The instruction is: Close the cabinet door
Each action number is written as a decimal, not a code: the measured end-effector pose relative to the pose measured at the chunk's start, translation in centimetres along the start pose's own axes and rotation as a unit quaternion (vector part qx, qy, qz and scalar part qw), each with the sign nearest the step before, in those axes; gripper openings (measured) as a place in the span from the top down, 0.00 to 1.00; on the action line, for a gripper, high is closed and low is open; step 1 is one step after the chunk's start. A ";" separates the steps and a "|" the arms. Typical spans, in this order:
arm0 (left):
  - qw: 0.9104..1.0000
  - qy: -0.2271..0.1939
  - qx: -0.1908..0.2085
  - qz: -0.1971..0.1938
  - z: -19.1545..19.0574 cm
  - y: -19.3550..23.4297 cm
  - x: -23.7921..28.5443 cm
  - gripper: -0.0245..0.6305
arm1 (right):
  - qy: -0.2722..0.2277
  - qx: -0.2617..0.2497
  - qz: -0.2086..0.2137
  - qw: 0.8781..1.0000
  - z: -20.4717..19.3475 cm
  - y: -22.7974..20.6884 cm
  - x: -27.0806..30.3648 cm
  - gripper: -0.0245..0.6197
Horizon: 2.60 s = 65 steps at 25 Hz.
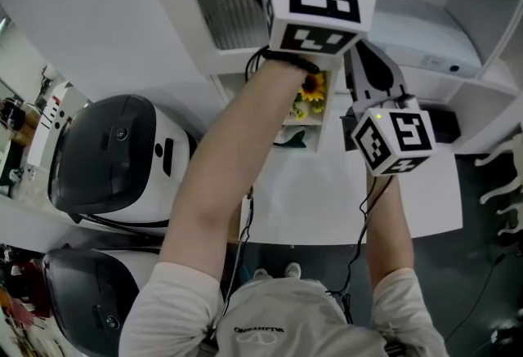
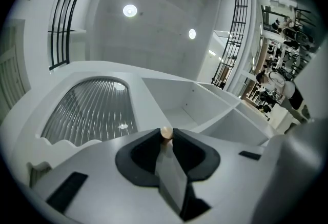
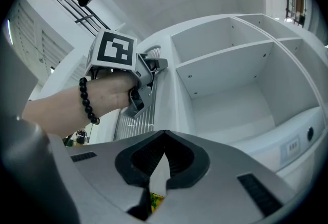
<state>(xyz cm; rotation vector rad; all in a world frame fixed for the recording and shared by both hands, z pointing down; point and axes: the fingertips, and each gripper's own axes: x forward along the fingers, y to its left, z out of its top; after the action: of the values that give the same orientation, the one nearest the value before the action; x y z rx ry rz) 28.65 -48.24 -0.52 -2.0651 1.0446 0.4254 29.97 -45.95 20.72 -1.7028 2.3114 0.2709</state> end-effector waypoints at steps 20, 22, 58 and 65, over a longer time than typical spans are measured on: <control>0.980 0.025 -0.190 -0.049 -5.8 -3.4 -22.2 0.96 | 0.019 0.005 -0.012 1.000 -3.5 4.0 -6.8 0.95; 0.977 0.060 -0.200 -0.046 -7.9 -4.1 -25.5 0.96 | 0.021 0.003 -0.015 1.000 -4.4 4.8 -8.1 0.95; 0.949 0.223 -0.223 0.013 -11.5 -4.9 -48.3 0.96 | 0.087 0.035 -0.025 0.995 -11.1 12.9 -19.3 0.95; 0.948 0.222 -0.227 0.014 -10.9 -5.1 -48.4 0.96 | 0.087 0.036 -0.025 0.995 -10.7 12.8 -19.9 0.95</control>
<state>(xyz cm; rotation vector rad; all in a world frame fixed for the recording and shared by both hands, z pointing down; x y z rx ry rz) 2.72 -28.71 37.42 -2.6425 1.3317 0.2294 22.30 -27.32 37.08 -1.8122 2.3628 0.0300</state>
